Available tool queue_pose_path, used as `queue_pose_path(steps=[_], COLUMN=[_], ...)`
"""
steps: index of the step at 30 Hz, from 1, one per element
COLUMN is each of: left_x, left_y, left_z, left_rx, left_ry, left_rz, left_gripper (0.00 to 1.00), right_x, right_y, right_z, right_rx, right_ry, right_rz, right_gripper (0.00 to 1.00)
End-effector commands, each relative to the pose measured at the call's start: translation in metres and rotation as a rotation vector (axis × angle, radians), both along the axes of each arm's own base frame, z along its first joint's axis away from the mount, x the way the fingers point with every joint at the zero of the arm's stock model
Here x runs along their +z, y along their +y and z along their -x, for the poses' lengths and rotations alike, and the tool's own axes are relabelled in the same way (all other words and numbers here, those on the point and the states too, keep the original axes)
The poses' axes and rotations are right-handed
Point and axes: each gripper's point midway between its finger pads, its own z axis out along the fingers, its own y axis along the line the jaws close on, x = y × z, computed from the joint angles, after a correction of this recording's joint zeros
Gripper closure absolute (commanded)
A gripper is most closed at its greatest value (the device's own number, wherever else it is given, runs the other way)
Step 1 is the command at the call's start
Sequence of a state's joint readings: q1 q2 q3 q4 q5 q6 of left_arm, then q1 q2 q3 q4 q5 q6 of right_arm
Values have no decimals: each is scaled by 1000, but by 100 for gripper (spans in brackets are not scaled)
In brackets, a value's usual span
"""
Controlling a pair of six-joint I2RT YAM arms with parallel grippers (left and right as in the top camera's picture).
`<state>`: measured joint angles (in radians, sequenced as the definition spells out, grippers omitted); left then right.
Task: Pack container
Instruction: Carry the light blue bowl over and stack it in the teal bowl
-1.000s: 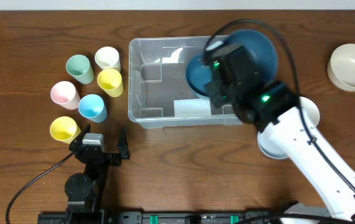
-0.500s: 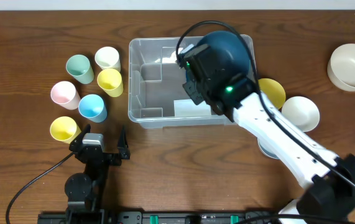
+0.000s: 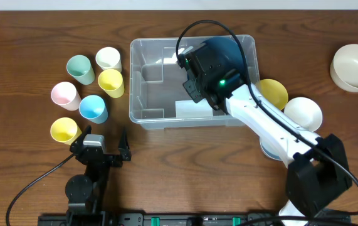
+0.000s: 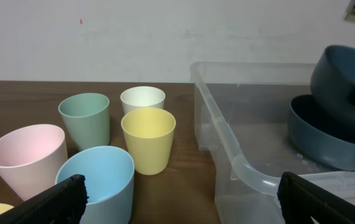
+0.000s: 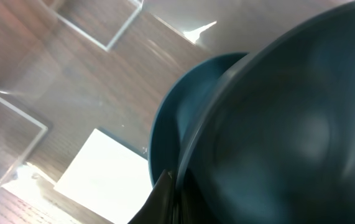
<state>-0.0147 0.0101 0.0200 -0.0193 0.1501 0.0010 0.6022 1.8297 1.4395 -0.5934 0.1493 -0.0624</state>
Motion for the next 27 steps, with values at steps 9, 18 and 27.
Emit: queue_pose_path(steps=[9, 18, 27], left_x=[-15, -15, -15], left_y=[-1, -1, -1], left_z=[1, 1, 1], left_rx=[-9, -9, -9], left_ry=[42, 42, 42], left_rz=[-9, -9, -9], left_gripper=[2, 2, 2], right_x=[7, 0, -20], right_y=[2, 3, 4], right_z=[-10, -10, -9], right_rx=[8, 9, 14], right_ry=[-10, 3, 47], right_rz=[-55, -48, -33], right_gripper=[99, 99, 99])
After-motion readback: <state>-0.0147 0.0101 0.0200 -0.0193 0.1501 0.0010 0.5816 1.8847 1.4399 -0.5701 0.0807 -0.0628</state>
